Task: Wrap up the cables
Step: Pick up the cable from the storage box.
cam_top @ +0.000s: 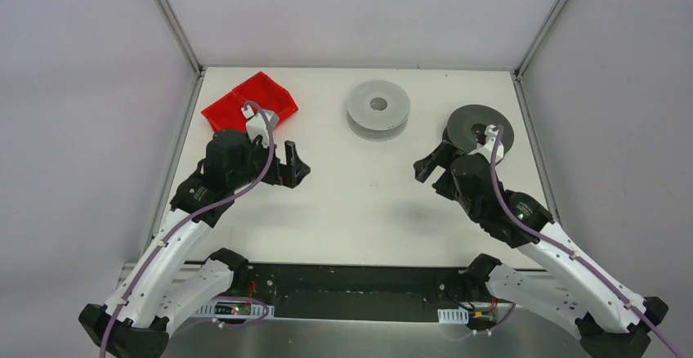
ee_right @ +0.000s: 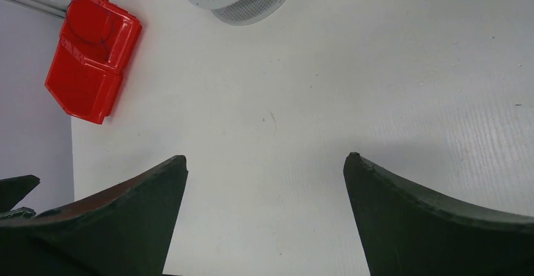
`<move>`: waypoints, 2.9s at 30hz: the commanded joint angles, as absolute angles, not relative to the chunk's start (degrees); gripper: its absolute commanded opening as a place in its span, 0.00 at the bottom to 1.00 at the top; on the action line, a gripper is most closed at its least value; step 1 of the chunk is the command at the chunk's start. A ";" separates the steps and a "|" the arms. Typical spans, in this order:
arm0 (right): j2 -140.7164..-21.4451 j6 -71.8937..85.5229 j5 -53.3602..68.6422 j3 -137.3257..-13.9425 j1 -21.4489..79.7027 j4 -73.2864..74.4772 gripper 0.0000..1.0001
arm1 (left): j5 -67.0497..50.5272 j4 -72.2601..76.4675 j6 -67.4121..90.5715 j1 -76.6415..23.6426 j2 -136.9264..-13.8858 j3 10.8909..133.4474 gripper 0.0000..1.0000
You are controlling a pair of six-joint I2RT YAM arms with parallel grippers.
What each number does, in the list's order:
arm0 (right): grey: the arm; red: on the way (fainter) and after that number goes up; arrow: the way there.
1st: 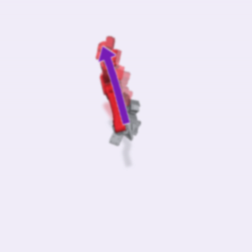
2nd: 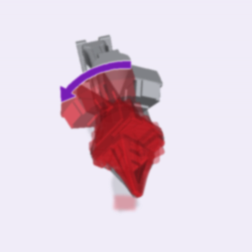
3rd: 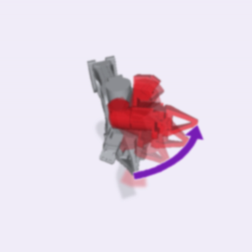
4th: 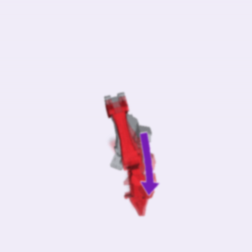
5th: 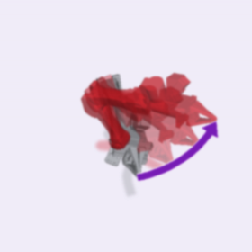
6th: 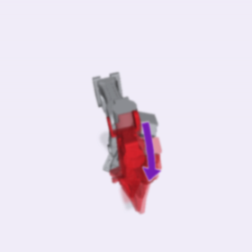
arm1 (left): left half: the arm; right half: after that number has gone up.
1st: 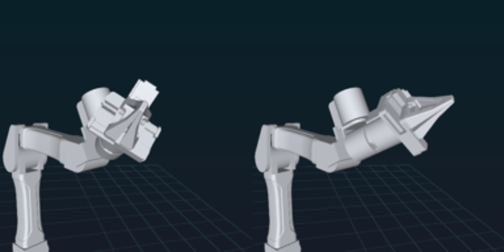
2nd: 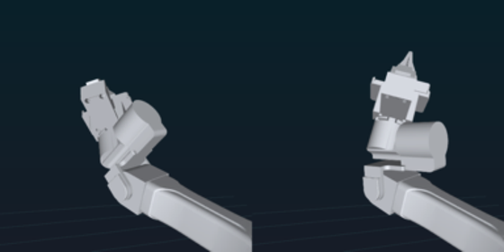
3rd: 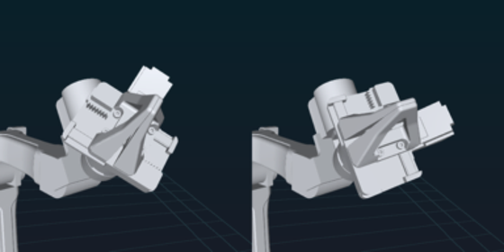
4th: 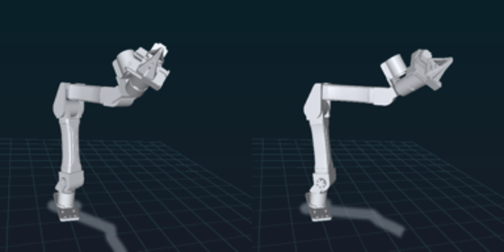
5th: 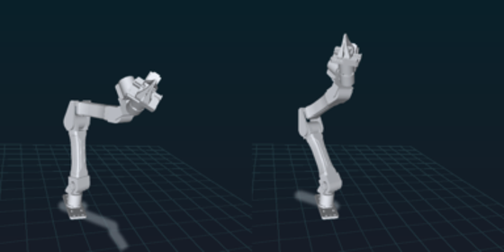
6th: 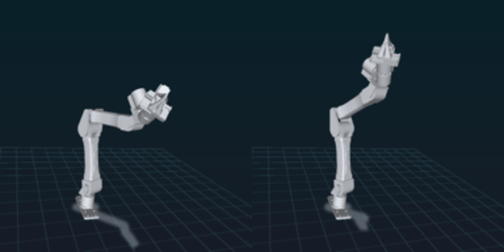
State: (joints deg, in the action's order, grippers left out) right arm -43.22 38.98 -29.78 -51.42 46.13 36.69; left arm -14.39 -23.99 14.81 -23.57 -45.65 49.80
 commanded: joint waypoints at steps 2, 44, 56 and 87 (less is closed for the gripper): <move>-41.42 39.43 -31.97 -51.22 46.31 35.52 0.99 | -13.13 -23.73 14.86 -23.38 -46.23 51.59 0.99; -21.00 30.06 -15.33 -40.55 46.36 25.67 0.92 | 4.16 -34.71 21.24 8.47 -110.83 101.60 0.46; -23.95 30.20 -15.35 -41.16 46.28 25.17 0.92 | 2.17 -34.72 21.63 10.91 -116.12 103.26 0.44; -22.91 27.50 -21.29 -42.41 46.24 25.31 0.91 | -15.21 -34.47 25.14 10.40 -96.00 106.79 0.00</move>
